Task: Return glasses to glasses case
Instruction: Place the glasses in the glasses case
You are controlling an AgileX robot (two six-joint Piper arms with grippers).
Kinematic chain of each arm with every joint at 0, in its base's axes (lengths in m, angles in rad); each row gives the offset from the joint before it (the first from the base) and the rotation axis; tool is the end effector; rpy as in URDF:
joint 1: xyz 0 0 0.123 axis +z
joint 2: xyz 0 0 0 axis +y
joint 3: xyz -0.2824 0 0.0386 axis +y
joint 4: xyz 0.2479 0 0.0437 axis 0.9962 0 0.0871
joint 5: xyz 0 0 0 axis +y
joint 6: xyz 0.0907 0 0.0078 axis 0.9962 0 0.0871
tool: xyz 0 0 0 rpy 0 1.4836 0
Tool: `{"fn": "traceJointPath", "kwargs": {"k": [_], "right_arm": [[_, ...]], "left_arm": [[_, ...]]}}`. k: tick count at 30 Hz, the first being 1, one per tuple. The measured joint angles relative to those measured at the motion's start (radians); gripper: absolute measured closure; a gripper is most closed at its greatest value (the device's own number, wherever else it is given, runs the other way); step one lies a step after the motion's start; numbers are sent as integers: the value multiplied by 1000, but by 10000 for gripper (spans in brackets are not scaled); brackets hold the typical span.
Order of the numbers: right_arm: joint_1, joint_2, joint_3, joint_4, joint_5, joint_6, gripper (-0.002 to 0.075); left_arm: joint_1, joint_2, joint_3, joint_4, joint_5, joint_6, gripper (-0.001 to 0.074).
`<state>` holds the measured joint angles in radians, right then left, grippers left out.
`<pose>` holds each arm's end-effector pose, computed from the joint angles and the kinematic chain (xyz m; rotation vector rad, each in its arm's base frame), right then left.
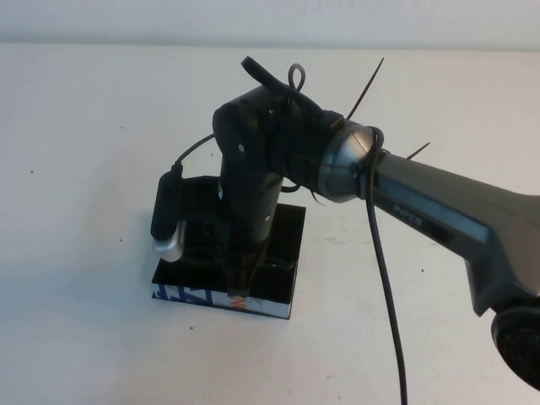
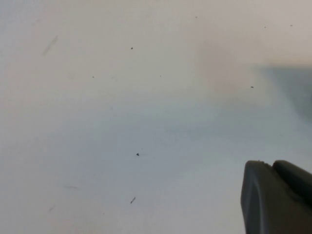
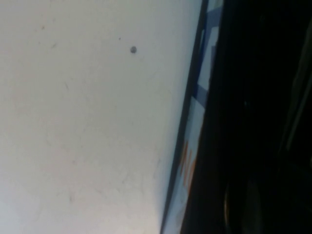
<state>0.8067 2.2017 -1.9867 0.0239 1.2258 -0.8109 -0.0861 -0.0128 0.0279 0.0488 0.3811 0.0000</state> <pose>0.3228 0.3399 0.2292 -2.1098 2.0247 0.0335 0.0523 -0.0028 0.1702 0.1110 1.8761 -0.0110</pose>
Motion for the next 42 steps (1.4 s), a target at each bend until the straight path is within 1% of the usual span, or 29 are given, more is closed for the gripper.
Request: {"fn": "traceJointPath", "kwargs": {"k": [12,15,17,22,24,27,31,37,39,42], "right_arm": [[0,35,-9,6,-2,0,719],[0,35,-9,8,-2,0,709],[0,37,-9,15,-2,2,678],[0,37,-9,24,-2,4,512],[0,31,-9,23,-2,4,473],[0,9,-9,-3,-2,6,449],[0,-23,-9,-24,-2,21,440],[0,-83,-9,-63,2,60,447],[0,-119,-5,-71,2,111,465],[0,-198,27,-75,2,229,519]], "left_arm": [[0,0,0,0,0,0,738],[0,0,0,0,0,0,738],[0,0,0,0,0,0,738],[0,0,0,0,0,0,738],[0,0,0,0,0,0,738],[0,0,0,0,0,0,738],[0,0,0,0,0,0,738],[0,0,0,0,0,0,738],[0,0,0,0,0,0,738],[0,0,0,0,0,0,738]]}}
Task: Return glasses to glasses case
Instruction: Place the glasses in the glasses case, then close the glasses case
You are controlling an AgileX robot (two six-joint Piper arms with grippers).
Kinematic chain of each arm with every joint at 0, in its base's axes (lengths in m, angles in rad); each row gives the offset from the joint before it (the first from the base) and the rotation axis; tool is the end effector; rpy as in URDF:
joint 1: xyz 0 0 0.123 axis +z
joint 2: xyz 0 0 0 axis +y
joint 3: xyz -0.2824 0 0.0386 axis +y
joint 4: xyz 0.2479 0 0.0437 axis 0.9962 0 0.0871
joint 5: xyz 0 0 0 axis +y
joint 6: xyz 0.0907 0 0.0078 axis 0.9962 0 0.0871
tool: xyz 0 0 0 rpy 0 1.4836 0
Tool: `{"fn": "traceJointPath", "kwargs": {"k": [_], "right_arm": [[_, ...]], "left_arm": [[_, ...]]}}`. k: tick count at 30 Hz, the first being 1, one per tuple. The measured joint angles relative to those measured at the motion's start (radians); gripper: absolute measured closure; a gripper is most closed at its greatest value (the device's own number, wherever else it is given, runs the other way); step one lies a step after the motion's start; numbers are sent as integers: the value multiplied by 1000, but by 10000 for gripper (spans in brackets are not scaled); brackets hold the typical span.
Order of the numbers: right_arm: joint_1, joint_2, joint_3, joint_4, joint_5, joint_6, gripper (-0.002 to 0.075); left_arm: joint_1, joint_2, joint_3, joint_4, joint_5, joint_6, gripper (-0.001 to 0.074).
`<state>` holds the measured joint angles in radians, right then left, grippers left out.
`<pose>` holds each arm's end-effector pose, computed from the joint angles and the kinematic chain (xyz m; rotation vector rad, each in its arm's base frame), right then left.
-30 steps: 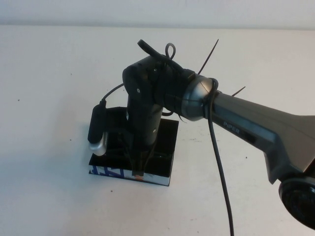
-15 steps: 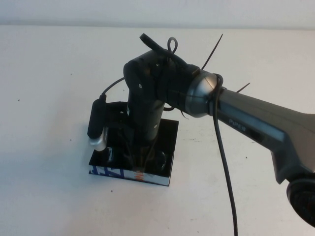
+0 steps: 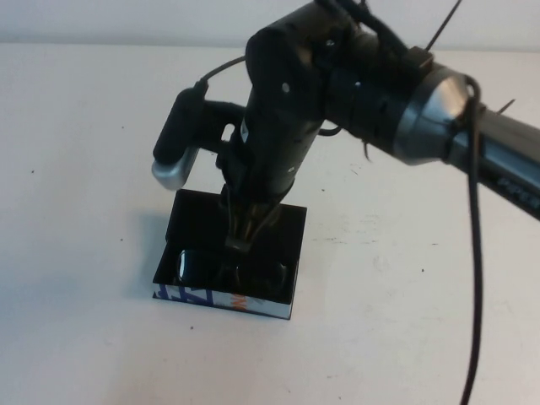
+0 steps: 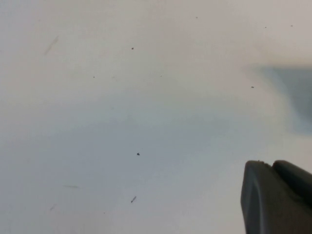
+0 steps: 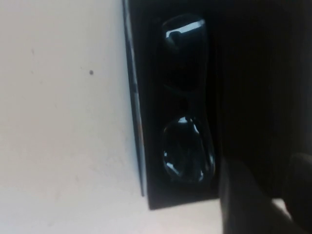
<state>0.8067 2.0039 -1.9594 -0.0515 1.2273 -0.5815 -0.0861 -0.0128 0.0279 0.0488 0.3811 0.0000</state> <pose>0.3058 0.3127 0.3115 -1.7688 2.1084 -0.0105 0.0523 -0.0028 0.1702 0.1110 1.8761 -0.0110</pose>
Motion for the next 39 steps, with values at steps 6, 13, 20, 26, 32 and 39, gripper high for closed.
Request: {"fn": "traceJointPath", "kwargs": {"k": [6,13,20,26,32,39], "right_arm": [[-8,-99,52,8,12,208,703],[-10,-98,58,17,14,239,732],[-10,-98,60,21,14,239,734],[-10,-98,60,23,14,239,734],[-10,-98,60,23,14,273,734],[-19,-98,61,19,-36,387,734]], "left_arm": [[0,0,0,0,0,0,738],[0,0,0,0,0,0,738],[0,0,0,0,0,0,738],[0,0,0,24,-7,17,738],[0,0,0,-81,-222,-150,738],[0,32,-77,-170,-228,-315,738]]}}
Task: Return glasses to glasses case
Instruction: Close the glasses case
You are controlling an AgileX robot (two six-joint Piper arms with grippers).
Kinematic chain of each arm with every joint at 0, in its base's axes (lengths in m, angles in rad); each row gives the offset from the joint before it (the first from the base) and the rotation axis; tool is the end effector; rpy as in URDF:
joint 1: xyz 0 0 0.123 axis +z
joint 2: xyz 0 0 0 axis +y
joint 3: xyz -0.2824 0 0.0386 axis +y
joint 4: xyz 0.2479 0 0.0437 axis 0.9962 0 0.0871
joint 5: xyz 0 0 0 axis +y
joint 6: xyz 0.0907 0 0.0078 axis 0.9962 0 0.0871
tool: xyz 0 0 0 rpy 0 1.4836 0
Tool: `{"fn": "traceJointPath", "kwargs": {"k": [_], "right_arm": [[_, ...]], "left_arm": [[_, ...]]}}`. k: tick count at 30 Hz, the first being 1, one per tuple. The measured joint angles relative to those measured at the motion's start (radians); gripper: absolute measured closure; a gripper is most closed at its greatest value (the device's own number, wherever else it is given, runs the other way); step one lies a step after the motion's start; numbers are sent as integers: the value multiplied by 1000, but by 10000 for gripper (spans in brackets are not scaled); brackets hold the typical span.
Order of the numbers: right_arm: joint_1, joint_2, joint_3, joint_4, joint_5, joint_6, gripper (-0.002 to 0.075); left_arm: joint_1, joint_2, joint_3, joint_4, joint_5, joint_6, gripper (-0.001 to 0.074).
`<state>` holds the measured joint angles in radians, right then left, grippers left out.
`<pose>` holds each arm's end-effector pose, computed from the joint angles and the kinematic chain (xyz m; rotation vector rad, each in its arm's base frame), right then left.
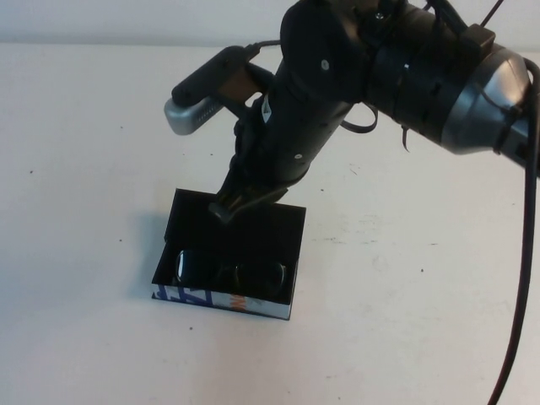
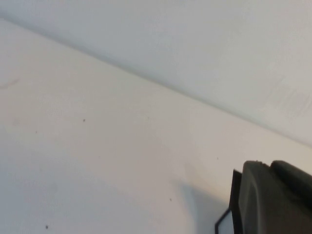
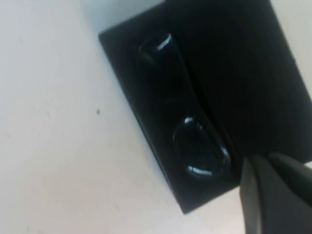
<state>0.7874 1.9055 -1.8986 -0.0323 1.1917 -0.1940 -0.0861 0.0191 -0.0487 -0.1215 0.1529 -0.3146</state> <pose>0.2967 0.2940 0.3374 -1.2732 2.3689 0.1417 0.0555 -0.0065 0.2147 -0.2670 1.5996 -0.4176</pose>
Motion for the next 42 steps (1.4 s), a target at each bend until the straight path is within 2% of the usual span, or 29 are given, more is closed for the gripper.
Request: {"fn": "traceJointPath", "kwargs": {"k": [3,6,13,18,26,29,33,42], "right_arm": [[-23,0,0,7,-35,57,734],[-50,0,0,19,-39,83,734],[-103,0,0,45,-4,89,734],[-130,0,0,53,1,89,734],[-204,30,0,182,-111,79,734],[-225,57,0,237,-135,62,734],[-234,96,0,265,-162,53,734],[-248,159,-59,282,-176,44,734]], "left_arm": [[0,149,-135,-2,142,4,738],[0,338,-281,-29,285,87,738],[0,774,-544,-320,598,556,738],[0,1003,-612,-516,721,787,738],[0,1279,-616,-878,684,1200,738],[0,1362,-621,-983,673,1298,738],[-9,1453,-623,-1023,659,1358,738],[-201,1548,-623,-1047,454,1409,738]]}}
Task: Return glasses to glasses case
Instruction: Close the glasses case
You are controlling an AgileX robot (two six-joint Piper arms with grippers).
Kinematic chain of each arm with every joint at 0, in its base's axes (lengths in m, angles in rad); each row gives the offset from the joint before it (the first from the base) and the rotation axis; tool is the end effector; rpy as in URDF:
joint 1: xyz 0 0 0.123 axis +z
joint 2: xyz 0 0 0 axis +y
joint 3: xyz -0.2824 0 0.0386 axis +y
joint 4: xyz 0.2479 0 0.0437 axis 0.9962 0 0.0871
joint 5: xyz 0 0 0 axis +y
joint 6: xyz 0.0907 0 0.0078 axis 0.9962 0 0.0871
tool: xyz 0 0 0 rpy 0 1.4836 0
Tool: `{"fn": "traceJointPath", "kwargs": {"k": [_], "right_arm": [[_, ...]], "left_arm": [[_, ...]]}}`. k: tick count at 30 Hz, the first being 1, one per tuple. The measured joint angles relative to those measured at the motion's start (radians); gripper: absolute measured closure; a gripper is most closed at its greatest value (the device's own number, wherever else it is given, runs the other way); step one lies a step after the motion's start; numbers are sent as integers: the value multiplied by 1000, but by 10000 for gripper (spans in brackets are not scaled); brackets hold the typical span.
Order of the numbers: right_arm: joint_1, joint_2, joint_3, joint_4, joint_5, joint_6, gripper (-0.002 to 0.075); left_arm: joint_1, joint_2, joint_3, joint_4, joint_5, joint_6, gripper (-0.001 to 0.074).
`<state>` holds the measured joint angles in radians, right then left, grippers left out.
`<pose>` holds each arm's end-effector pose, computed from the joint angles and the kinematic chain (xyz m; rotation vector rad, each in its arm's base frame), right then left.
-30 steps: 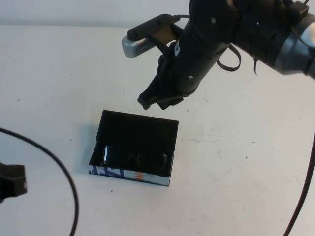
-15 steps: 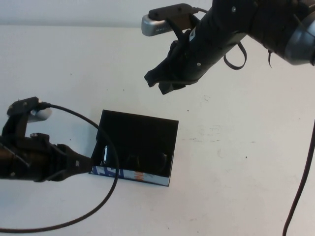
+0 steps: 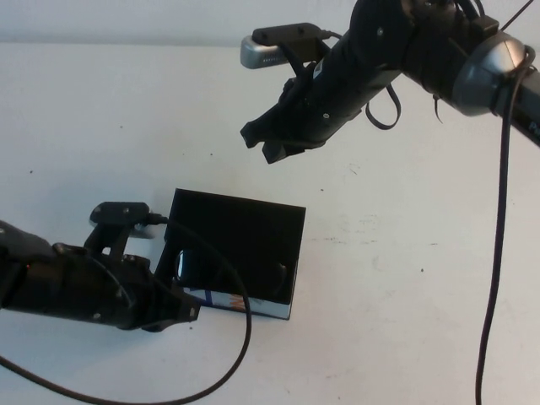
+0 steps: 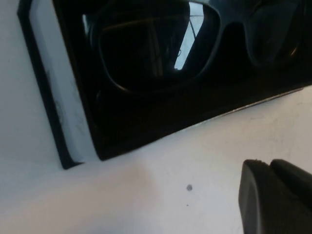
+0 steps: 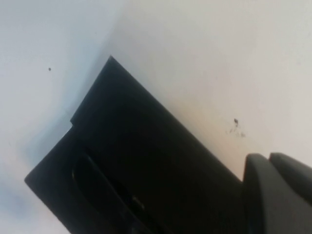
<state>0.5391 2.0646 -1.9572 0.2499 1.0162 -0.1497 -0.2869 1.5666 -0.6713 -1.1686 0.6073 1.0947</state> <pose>0.3895 0.2553 0.2942 -0.7958 2.5060 0.4611 0.2391 -0.1205 0.1714 0.5618 2.5570 -0.8274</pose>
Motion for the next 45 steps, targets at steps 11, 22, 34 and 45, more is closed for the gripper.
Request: {"fn": "traceJointPath", "kwargs": {"k": [11,22,34,45], "right_arm": [[0,145,-236,17,111,-19,734],[-31,289,-332,23,132,-3,734],[-33,337,-350,120,212,-2,734],[-22,333,-336,176,212,-2,734]], "left_arm": [[-10,117,0,-152,-57,184,738],[-10,167,-10,-311,-64,357,738],[-10,171,-10,-326,-58,368,738],[-10,171,-10,-326,-58,368,738]]}}
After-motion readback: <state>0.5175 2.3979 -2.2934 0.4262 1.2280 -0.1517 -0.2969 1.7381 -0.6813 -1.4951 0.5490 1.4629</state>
